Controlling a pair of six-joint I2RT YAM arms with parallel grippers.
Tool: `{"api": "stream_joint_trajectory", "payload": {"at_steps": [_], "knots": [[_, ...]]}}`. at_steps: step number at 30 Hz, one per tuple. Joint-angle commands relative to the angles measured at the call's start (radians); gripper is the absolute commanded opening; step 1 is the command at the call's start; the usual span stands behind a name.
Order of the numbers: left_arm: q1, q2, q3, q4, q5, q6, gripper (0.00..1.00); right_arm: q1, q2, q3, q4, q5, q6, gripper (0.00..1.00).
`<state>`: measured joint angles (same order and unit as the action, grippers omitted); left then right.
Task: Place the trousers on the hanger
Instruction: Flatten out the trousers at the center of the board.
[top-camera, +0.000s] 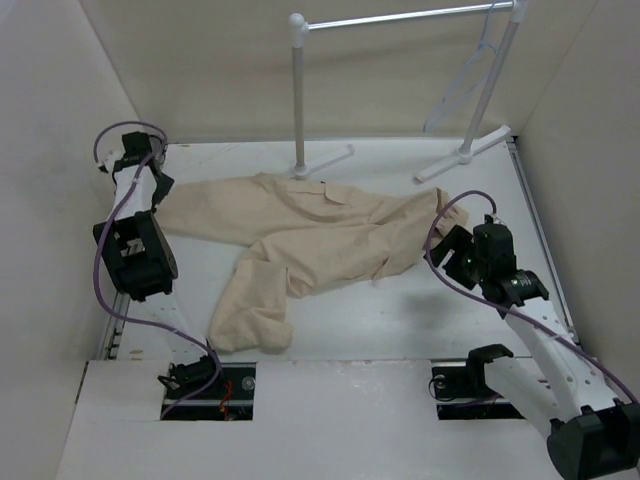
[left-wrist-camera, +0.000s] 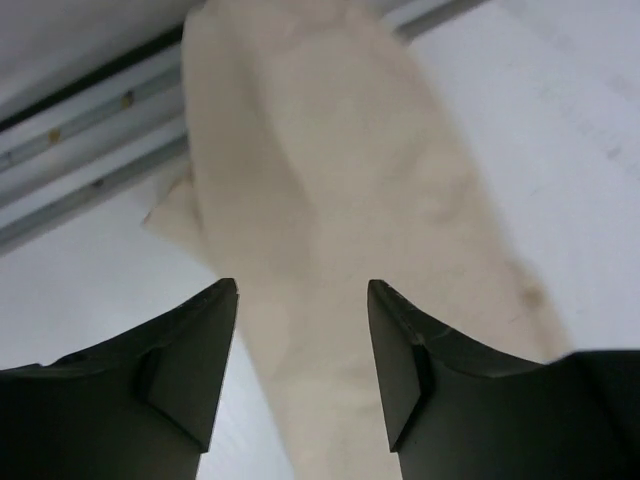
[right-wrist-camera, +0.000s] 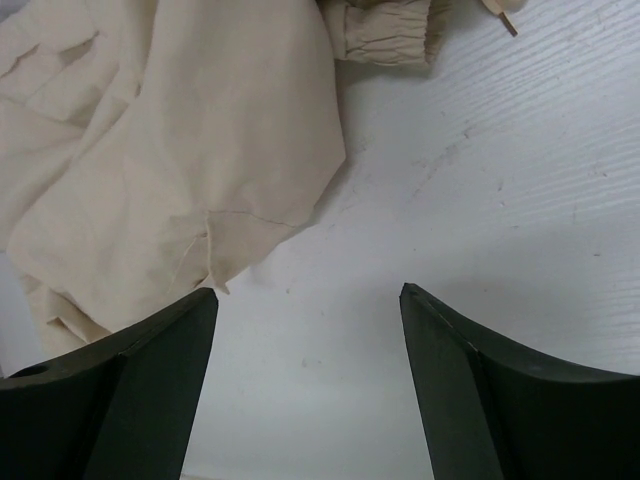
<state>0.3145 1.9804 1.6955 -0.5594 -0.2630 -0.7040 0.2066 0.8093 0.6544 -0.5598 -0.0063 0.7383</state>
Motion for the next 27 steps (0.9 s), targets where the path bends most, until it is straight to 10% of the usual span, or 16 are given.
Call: {"api": "stream_joint_trajectory", "payload": {"at_steps": [1,6,12,16,27], "knots": [[-0.044,-0.199,-0.159,-0.01,-0.059,-0.015,0.51,-0.026,0.045,0.03,0.05,0.029,0.01,0.76],[-0.21,-0.496,-0.566,0.099,-0.07,-0.147,0.43,-0.129,0.111,0.068,0.112,0.026,0.033,0.22],[-0.741,-0.664,-0.77,0.081,-0.021,-0.265,0.5,-0.267,0.201,0.083,0.17,0.009,0.05,0.58],[-1.022,-0.647,-0.783,0.018,-0.068,-0.314,0.55,-0.257,0.352,0.102,0.236,-0.037,0.056,0.61],[-1.076,-0.677,-1.016,-0.051,-0.123,-0.321,0.61,-0.218,0.657,0.168,0.397,-0.05,0.133,0.66]]}}
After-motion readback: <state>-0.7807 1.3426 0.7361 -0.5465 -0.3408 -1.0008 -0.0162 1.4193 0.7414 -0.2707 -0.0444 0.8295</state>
